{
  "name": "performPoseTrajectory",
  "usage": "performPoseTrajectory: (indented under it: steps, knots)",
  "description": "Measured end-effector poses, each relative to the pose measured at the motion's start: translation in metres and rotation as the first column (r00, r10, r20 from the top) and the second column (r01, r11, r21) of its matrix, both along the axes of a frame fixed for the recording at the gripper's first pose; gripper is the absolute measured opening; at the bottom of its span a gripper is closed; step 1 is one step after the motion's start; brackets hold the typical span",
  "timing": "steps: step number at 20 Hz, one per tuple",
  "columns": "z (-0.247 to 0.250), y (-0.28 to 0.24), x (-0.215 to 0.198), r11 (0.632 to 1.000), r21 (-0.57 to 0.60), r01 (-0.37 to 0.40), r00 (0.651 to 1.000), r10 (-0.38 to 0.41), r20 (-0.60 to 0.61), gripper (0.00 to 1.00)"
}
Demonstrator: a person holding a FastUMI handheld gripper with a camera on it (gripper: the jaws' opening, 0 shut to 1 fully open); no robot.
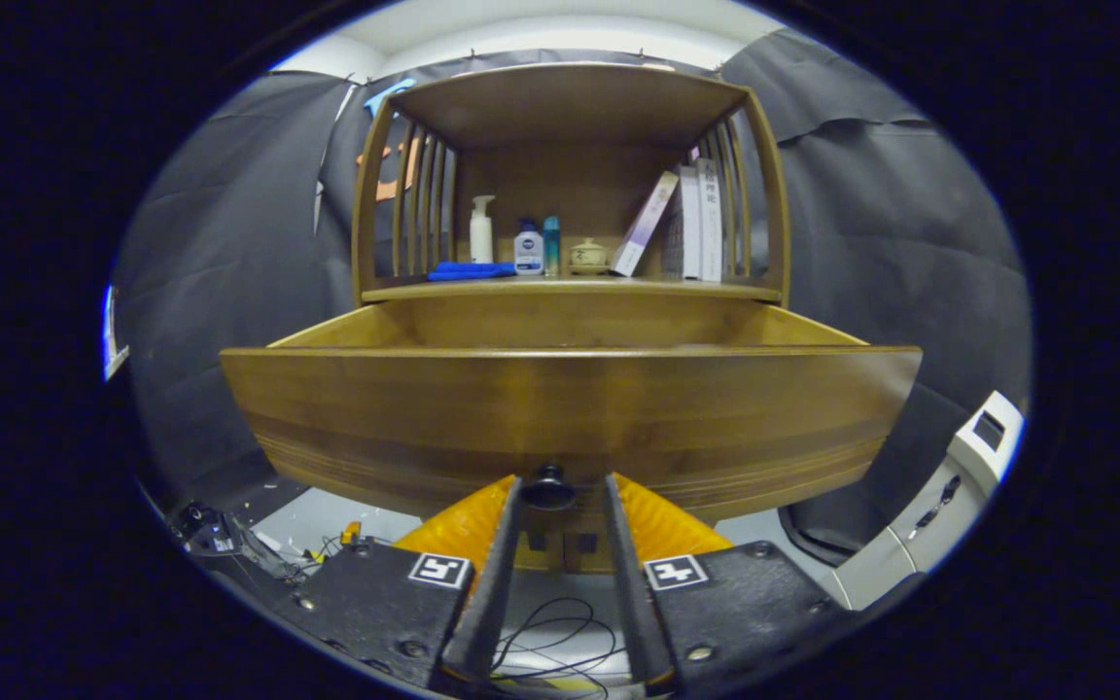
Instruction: Pull open the drawer, take out the items inside it, and place them on the countertop above the cabinet.
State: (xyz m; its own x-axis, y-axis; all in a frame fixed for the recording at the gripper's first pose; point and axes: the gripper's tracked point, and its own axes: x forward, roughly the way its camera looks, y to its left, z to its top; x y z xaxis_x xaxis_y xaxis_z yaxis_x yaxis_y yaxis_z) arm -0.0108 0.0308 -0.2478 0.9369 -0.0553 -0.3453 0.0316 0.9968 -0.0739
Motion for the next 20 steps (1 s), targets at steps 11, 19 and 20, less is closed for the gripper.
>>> performPoseTrajectory:
  steps: [11, 19, 20]
  knots:
    - [0.122, -0.007, 0.006, 0.999, 0.043, -0.023, 0.976, 0.013, 0.218, 0.98]
    - [0.206, 0.009, 0.070, 0.990, 0.123, -0.066, 0.978, 0.040, 0.205, 1.00]
    - [0.212, 0.009, 0.081, 0.990, 0.126, -0.063, 0.980, 0.038, 0.193, 1.00]
